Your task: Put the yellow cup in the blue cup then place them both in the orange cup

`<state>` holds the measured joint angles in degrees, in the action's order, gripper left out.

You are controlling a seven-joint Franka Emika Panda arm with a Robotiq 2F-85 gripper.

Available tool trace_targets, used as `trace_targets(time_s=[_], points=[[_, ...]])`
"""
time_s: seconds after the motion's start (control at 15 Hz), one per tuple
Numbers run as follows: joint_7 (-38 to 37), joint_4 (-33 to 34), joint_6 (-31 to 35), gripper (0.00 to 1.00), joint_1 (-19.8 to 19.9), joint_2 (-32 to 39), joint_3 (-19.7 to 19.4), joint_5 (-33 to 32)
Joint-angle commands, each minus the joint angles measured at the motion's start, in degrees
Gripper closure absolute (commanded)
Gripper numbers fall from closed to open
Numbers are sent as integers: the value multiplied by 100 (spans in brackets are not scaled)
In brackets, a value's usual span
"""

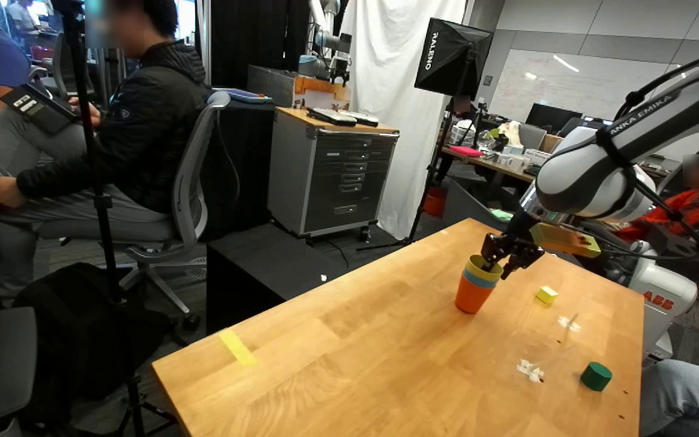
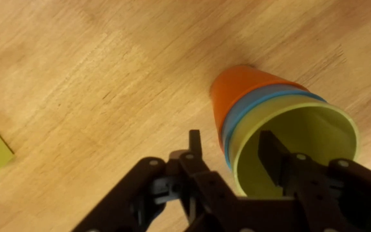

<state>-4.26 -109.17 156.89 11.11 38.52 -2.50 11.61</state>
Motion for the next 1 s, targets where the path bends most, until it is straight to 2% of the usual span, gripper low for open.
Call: trace_targets(time_s=[0.0, 0.13, 0.2, 0.4, 0.6, 0.93], points=[[122, -59, 101, 16, 40, -144, 87, 39], [227, -179, 117, 3, 68, -305, 124, 29], [318, -265, 166, 0, 108, -419, 177, 58], [711, -586, 274, 0, 256, -846, 370, 108], [1245, -887, -49, 0, 333, -1266, 464, -42], [2819, -1528, -710, 0, 616, -1916, 583, -99]])
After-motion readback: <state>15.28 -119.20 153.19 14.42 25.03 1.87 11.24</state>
